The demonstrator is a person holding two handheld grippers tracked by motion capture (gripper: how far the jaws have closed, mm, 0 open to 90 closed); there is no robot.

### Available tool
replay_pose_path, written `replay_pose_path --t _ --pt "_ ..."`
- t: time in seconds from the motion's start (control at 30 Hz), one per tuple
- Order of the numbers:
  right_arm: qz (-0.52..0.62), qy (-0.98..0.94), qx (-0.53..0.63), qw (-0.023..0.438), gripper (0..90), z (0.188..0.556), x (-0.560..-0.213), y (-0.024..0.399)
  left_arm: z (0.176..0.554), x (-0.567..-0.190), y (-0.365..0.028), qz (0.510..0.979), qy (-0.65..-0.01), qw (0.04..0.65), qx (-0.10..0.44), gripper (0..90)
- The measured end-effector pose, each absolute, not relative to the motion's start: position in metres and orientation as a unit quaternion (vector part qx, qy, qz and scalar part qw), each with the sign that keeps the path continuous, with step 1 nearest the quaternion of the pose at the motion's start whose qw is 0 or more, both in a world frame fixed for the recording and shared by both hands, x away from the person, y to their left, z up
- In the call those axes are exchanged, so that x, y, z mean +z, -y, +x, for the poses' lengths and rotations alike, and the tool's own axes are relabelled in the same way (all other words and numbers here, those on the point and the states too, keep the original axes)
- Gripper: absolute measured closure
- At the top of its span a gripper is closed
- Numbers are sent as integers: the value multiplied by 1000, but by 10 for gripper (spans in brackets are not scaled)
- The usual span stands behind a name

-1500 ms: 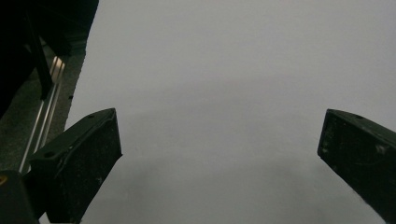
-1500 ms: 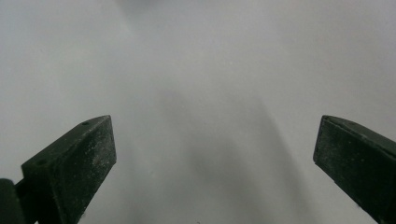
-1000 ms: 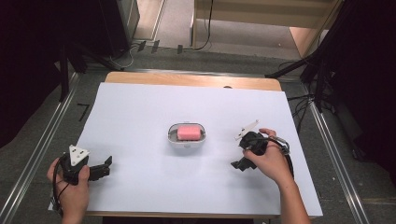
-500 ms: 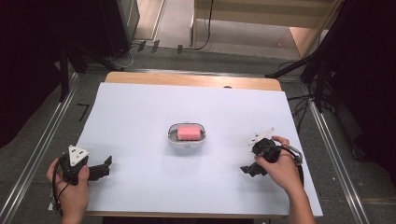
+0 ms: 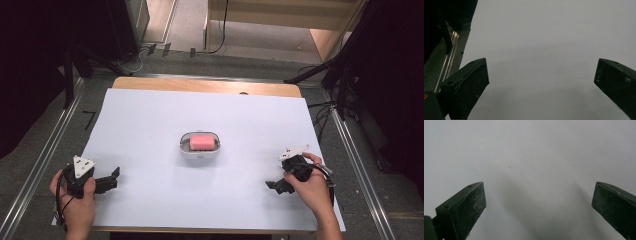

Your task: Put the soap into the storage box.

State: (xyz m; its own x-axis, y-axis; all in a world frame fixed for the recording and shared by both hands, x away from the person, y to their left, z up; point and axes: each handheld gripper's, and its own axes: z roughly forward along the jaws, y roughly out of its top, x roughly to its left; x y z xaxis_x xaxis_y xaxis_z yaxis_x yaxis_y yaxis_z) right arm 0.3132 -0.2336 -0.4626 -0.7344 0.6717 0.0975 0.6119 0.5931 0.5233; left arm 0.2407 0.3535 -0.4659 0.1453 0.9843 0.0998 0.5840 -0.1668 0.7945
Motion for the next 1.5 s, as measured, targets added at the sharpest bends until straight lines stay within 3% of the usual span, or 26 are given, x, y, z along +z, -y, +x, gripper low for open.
replay_pose_path --t 1.1,1.5 --pt "418 -819 371 129 0 272 -481 291 241 -466 -354 690 -568 308 326 0" --pt "434 -765 432 199 0 253 -488 304 241 -465 -356 688 -571 310 322 0"
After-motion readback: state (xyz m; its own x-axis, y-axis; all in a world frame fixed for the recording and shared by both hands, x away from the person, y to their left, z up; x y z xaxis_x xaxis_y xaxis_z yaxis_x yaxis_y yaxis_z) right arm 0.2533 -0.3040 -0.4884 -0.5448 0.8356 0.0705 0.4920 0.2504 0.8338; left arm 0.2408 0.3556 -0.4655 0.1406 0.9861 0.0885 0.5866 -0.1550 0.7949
